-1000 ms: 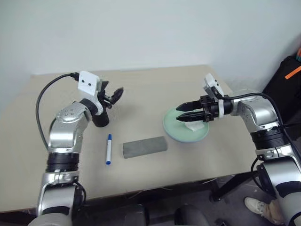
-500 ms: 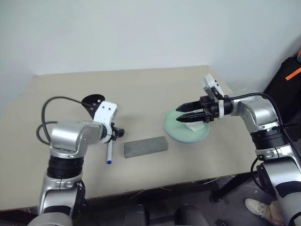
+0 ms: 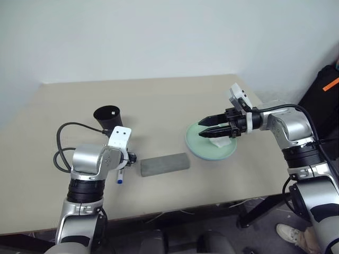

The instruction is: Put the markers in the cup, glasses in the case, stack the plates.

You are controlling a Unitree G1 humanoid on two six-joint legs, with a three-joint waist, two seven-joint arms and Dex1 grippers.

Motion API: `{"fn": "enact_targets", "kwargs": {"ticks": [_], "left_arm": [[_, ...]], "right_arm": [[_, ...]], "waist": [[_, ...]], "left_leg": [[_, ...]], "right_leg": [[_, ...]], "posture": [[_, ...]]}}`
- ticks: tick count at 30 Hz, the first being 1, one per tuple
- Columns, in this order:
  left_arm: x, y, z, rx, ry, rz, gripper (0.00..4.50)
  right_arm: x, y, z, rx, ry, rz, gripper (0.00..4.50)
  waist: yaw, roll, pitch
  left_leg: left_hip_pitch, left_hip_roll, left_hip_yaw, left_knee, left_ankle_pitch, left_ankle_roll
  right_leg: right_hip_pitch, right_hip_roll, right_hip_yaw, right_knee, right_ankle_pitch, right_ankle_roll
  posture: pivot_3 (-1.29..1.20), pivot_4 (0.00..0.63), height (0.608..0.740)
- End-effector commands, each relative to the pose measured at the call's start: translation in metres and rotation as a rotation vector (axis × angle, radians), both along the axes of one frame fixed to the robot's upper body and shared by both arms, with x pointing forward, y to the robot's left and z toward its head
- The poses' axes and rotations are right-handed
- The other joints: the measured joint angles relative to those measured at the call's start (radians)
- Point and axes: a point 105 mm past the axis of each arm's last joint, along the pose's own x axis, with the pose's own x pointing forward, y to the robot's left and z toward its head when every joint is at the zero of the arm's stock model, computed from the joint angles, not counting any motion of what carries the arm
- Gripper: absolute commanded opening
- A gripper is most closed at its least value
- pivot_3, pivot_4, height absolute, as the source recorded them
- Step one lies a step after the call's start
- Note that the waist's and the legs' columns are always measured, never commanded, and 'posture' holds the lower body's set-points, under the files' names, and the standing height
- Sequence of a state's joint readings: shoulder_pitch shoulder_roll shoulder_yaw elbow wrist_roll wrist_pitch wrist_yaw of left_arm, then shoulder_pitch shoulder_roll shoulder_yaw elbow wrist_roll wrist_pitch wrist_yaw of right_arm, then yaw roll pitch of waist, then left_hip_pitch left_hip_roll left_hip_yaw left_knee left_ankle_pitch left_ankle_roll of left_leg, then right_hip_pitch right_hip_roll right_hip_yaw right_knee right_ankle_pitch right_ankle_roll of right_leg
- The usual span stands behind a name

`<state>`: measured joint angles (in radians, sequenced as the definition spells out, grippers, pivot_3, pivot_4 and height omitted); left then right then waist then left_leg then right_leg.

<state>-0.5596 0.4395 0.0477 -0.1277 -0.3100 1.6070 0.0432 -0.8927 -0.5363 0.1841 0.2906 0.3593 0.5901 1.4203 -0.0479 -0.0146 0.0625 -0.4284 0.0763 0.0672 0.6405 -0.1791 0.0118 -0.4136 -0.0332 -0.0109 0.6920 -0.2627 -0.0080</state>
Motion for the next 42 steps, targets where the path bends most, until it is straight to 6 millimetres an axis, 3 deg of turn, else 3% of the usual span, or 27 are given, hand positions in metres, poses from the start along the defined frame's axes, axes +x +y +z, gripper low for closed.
{"fn": "enact_targets", "kwargs": {"ticks": [1,3,6,14,20,25,29,30,34,37,42], "left_arm": [[0.003,0.004,0.004,0.026,-0.002,0.019,3.23],[0.002,0.004,0.002,0.028,0.005,0.022,3.23],[0.001,0.006,-0.001,0.026,0.016,0.029,2.62],[0.001,0.012,0.002,0.055,0.026,0.025,0.09],[0.011,0.016,0.026,0.100,-0.011,-0.059,0.10],[0.028,-0.029,0.080,-0.081,-0.279,-0.385,0.10],[0.012,-0.081,0.131,-0.355,-0.531,-0.791,0.10],[0.012,-0.084,0.144,-0.388,-0.610,-0.834,0.10],[0.027,-0.075,0.175,-0.352,-0.854,-0.809,0.10],[0.053,-0.047,0.202,-0.278,-1.130,-0.604,0.10],[0.071,-0.014,0.200,-0.171,-1.264,-0.438,0.10]], "right_arm": [[0.001,0.000,0.014,0.017,-0.054,0.001,2.34],[0.002,0.000,0.014,0.018,-0.054,-0.001,2.34],[0.002,0.000,0.014,0.017,-0.054,-0.003,2.34],[0.002,0.001,0.014,0.018,-0.058,-0.006,2.34],[0.003,0.001,0.014,0.020,-0.057,-0.009,2.34],[0.003,0.002,0.014,0.023,-0.057,-0.011,2.34],[0.003,0.002,0.014,0.025,-0.058,-0.012,2.34],[0.003,0.002,0.014,0.026,-0.058,-0.012,2.34],[0.004,0.002,0.014,0.026,-0.058,-0.014,2.34],[0.004,0.003,0.015,0.030,-0.058,-0.015,2.34],[0.004,0.003,0.015,0.032,-0.055,-0.016,2.34]], "waist": [[-0.001,0.000,0.000],[0.000,0.000,0.000],[-0.001,0.000,0.000],[-0.004,0.000,0.000],[-0.002,0.000,0.000],[0.001,-0.001,0.000],[0.000,-0.001,0.000],[0.000,-0.001,0.000],[-0.001,0.000,0.000],[0.000,0.000,0.000],[0.000,0.000,0.000]], "left_leg": [[0.000,0.000,0.000,0.000,0.000,0.000],[0.000,0.000,0.000,0.000,0.000,0.000],[0.000,0.000,0.000,0.000,0.000,0.000],[0.001,0.000,-0.001,-0.001,0.000,0.000],[0.000,0.000,-0.001,-0.002,0.000,0.000],[-0.003,-0.001,0.001,-0.002,0.000,0.000],[-0.003,-0.001,0.004,-0.004,0.000,0.000],[-0.003,-0.001,0.004,-0.005,0.000,0.000],[-0.003,-0.001,0.004,-0.007,0.000,0.000],[-0.002,-0.001,0.003,-0.006,0.001,0.002],[-0.002,-0.001,0.005,-0.003,0.001,0.002]], "right_leg": [[0.000,0.000,0.000,0.000,0.000,0.000],[0.000,0.000,0.000,0.000,0.000,0.000],[0.000,0.000,0.000,0.000,0.000,0.000],[0.000,0.001,0.000,0.000,0.001,-0.002],[-0.003,0.002,0.001,0.000,0.001,-0.001],[-0.005,0.000,0.001,-0.002,0.000,0.000],[-0.005,-0.001,0.004,-0.004,0.000,0.000],[-0.005,-0.001,0.004,-0.004,0.001,-0.001],[-0.005,0.001,0.004,-0.004,0.001,-0.001],[-0.004,0.002,0.004,-0.004,0.000,0.000],[-0.002,0.001,0.005,-0.004,0.002,0.003]], "posture": [[0.00,0.000,0.740],[0.00,0.000,0.740],[0.00,0.000,0.740],[0.00,0.000,0.740],[0.00,0.000,0.740],[0.00,0.000,0.740],[0.00,0.000,0.740],[0.00,0.000,0.740],[0.00,0.000,0.740],[0.00,0.000,0.740],[0.00,0.000,0.740]]}}
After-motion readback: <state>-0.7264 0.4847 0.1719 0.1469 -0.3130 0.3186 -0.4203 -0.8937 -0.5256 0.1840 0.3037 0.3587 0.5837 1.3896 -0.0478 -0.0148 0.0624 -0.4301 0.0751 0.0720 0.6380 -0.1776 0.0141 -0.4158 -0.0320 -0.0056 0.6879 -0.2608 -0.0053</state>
